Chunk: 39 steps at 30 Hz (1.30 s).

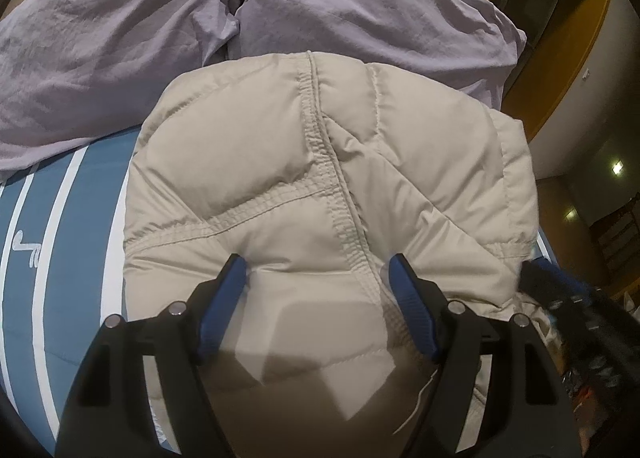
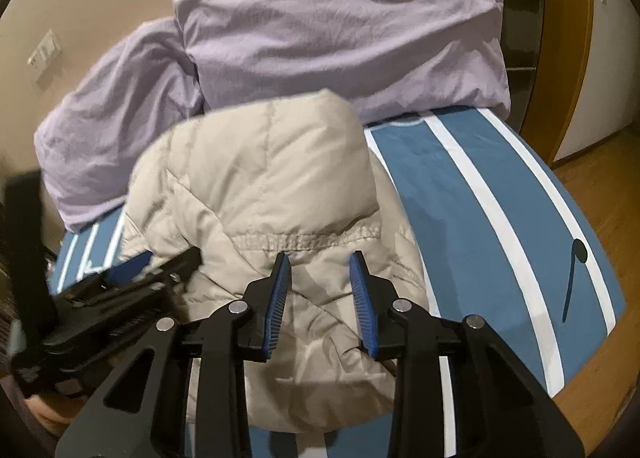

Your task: Fold large clothes

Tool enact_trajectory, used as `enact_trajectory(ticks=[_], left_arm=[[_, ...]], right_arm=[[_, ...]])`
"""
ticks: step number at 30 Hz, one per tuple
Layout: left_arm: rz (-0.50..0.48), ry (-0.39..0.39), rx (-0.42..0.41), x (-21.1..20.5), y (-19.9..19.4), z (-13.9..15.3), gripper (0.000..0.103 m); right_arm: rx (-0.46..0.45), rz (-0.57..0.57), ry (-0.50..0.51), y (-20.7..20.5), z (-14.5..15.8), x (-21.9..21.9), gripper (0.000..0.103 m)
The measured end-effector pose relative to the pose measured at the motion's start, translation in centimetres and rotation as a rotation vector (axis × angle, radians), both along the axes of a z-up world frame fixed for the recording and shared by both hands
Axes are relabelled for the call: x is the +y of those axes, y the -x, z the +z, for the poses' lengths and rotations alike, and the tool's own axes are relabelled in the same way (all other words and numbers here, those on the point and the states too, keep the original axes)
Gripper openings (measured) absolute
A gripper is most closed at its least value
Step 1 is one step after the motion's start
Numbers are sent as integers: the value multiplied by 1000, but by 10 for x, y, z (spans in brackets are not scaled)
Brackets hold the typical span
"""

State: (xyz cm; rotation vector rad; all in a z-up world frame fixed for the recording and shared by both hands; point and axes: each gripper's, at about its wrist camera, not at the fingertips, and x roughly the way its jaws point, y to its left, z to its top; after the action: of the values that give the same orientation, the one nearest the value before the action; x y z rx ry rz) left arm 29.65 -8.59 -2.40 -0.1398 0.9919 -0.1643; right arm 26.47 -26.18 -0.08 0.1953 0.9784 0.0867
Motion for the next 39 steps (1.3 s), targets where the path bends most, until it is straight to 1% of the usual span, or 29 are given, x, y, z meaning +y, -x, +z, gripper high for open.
enact_trajectory(ticks=[2,5,9,14,20,23,25,26,28,31,32,34,36,39], left_arm=[[-11,1,-6,1,1,2,75],[-29,9,-23,0,4,6,76],[-35,22,-40,0,5,14,77],[-3,42,-61,10,-2,25,77],[62,11,-103,23,-15,35,77],[95,-29,-105,28,-23,30,78],[99,-62,-99,28,-25,21,85],[99,-75,-100,27,-25,16,87],[101,-101,-121,24,-23,6,88],[97,-151,-134,19,-24,-4,88],[97,-156,-135,18,-24,-7,88],[97,-150,-133,20,-26,-11,88],[94,-150,-133,19,-28,-15,88],[89,-162,-140,16,-28,-19,88]], right_arm=[[33,2,10,-1,-14,0,33],[54,4,18,0,-31,-2,33],[71,-4,-15,-1,-44,-8,33],[81,-18,-39,-2,-53,-11,33],[69,-21,-42,-1,-56,-11,33],[64,-26,-44,-1,-56,-10,33],[58,-28,-41,1,-55,-10,33],[52,-29,-33,1,-53,-10,33],[38,-27,-10,4,-47,-9,35],[25,-39,-3,5,-35,-11,39],[16,-44,-8,4,-30,-13,40],[-23,-65,-24,0,-16,-18,48],[-66,-80,-40,-9,0,-20,51],[-110,-71,-38,-29,13,-12,52]])
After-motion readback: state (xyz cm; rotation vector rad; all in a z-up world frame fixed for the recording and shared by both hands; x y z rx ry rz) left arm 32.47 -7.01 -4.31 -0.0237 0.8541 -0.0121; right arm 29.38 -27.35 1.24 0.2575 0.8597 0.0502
